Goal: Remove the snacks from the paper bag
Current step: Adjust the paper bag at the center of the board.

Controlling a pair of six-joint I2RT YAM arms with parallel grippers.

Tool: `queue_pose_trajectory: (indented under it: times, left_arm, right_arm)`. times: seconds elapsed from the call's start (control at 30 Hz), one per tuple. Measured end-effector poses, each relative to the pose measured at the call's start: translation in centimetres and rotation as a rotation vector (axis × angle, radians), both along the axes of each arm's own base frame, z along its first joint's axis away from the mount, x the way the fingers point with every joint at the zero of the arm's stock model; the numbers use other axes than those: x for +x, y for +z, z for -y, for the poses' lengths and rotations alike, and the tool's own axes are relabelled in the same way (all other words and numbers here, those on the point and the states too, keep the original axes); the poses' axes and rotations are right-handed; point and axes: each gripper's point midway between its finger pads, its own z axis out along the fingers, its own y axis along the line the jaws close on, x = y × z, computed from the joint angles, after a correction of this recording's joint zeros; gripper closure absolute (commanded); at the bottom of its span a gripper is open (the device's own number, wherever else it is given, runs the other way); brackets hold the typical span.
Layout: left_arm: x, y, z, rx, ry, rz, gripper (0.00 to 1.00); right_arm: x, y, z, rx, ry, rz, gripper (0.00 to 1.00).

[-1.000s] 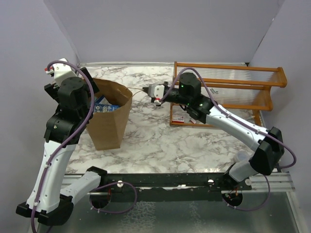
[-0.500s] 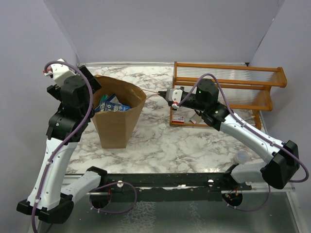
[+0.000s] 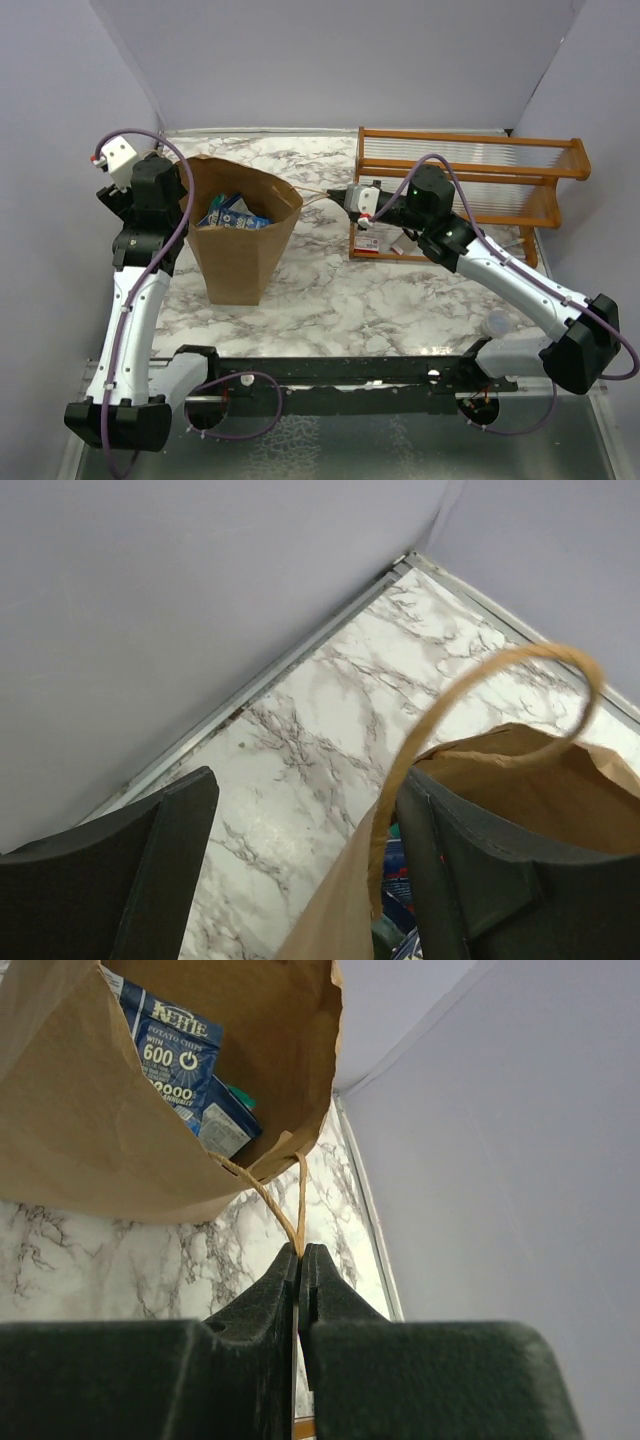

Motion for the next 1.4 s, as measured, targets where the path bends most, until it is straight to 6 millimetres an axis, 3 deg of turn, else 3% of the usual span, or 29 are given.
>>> queue_pose_trajectory:
  times: [0.1,0.23,0.5,0.67,0.8,1.0,1.17,1.27,1.4]
  left_arm:
    - [1.2,-0.4,-0.8,-0.013,-0.006,-0.005,0.26]
    - [2.4,0.4,0.2,-0.028,-0.074,0.027,0.26]
    - [4.8,2.9,-0.1,-0.034,-0.092,0.078,0.53]
    - [5.4,2.9,-0.3,-0.035,-0.092,0.070,0.84]
    - [5.4,3.5,-0.3,-0.022,-0.099,0.081,1.00]
    - [6.4,7.1,0.6,-0.007,-0.171,0.144,1.00]
    - [9.3,10.0,1.2,0.014,-0.226,0.176,1.00]
    - [10.8,11.7,2.0,0.028,-0.291,0.216,1.00]
    - [11.4,12.6,4.9,0.023,-0.469,0.285,1.00]
  right_arm:
    - [-0.1,0.1,0.0,0.001,0.005,0.001,0.99]
    - [-0.2,0.1,0.0,0.002,0.010,0.002,0.99]
    - [-0.6,0.1,-0.2,0.003,0.030,0.001,0.99]
    - [-0.7,0.2,-0.2,0.004,0.036,0.002,0.99]
    - [-1.1,0.2,-0.4,0.007,0.058,-0.003,0.98]
    - [-2.2,0.0,-1.4,0.022,0.113,-0.060,0.99]
    - [-2.7,-0.3,-4.2,0.033,0.168,-0.151,0.98]
    - [-2.6,-0.6,-5.8,0.048,0.182,-0.232,0.93]
    - [-2.4,-1.0,-6.6,0.061,0.187,-0.318,0.79]
